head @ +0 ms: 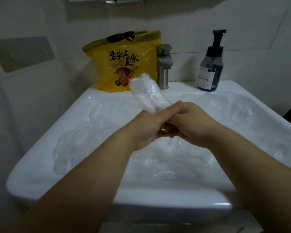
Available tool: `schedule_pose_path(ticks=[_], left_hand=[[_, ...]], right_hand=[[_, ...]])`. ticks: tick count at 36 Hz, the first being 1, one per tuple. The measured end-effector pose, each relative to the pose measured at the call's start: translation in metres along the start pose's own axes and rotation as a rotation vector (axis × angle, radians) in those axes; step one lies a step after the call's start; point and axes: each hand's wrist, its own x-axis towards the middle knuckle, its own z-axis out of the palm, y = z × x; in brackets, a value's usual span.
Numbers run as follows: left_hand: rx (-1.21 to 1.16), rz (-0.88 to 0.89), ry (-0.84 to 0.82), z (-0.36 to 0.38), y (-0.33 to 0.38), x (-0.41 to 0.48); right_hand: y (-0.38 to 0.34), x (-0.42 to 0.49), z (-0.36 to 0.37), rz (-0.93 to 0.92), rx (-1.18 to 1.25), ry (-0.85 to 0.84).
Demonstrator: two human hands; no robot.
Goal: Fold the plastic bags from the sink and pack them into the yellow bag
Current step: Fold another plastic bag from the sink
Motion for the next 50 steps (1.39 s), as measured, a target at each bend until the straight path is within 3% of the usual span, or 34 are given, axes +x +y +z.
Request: schedule_pose_path(ticks=[5, 8, 15, 22, 27, 40, 47, 50], left_hand=[[0.009, -0.008, 0.112, -0.002, 0.005, 0.000], [-0.138, 0.035, 0.120, -0.008, 0.012, 0.001], [-0.297, 0.115, 0.338, -0.015, 0.018, 0.003], [0.020, 0.113, 0.499, -0.026, 0.010, 0.005], [0.256, 0.144, 0.399, -0.032, 0.010, -0.002], [-0.197, 0.108, 0.105, -0.033, 0.024, -0.012], [-0.211, 0.072, 0.133, -0.034, 0.023, -0.012], [-0.212, 0.065, 0.164, -0.034, 0.024, -0.013]], right_hand=[[0.003, 0.001, 0.001, -0.048, -0.134, 0.014], [0.000, 0.000, -0.001, -0.007, -0.139, -0.006], [-0.004, 0.000, -0.008, 0.074, -0.087, 0.007], [-0.003, 0.003, -0.013, 0.057, 0.176, 0.072], [-0.005, 0.003, -0.024, 0.051, 0.211, 0.093], [-0.011, -0.003, -0.037, -0.064, 0.404, -0.017], [-0.010, -0.002, -0.038, -0.037, 0.386, -0.025], [-0.009, -0.001, -0.038, -0.027, 0.410, -0.126]])
